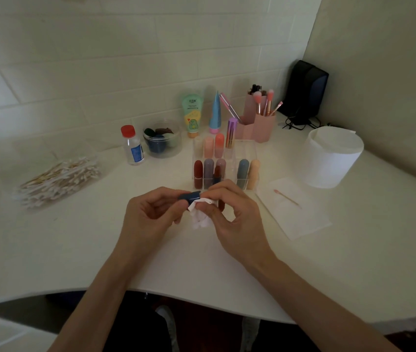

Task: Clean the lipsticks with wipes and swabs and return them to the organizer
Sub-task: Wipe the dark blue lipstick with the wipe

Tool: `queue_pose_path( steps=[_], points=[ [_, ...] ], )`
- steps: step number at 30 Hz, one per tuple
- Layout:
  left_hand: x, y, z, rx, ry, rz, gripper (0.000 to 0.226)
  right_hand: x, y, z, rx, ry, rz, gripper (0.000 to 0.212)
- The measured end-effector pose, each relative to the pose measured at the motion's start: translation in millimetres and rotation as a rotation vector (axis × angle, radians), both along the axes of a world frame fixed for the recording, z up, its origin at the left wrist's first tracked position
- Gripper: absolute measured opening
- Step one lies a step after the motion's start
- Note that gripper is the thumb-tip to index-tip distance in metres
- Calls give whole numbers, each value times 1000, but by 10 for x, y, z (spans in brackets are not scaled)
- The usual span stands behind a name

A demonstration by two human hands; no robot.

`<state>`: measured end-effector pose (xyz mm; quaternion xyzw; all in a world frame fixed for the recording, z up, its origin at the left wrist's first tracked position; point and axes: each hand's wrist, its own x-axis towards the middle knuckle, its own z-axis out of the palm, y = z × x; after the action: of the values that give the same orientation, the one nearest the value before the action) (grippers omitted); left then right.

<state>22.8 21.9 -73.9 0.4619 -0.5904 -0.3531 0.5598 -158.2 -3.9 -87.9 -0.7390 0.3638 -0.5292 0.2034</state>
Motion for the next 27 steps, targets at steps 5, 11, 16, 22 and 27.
queue_pose_path(
  steps=[5, 11, 16, 22, 27],
  points=[
    [-5, 16, 10, -10, -63, 21, 27, -5, -13, -21, 48, -30, -21, 14],
    [-14, 15, -1, 62, -4, -37, 30, -27, -3, -4, -38, 31, -15, 6],
    [26, -8, -35, -23, -118, 40, 20, -9, 1, 19, 30, -10, 20, 15],
    [-43, -5, -8, 88, -50, -29, 24, -34, -15, 11, -23, 34, -55, 6],
    [-8, -12, -35, 73, 14, -43, 20, -43, 9, 32, -49, 24, -15, 6]
  ],
)
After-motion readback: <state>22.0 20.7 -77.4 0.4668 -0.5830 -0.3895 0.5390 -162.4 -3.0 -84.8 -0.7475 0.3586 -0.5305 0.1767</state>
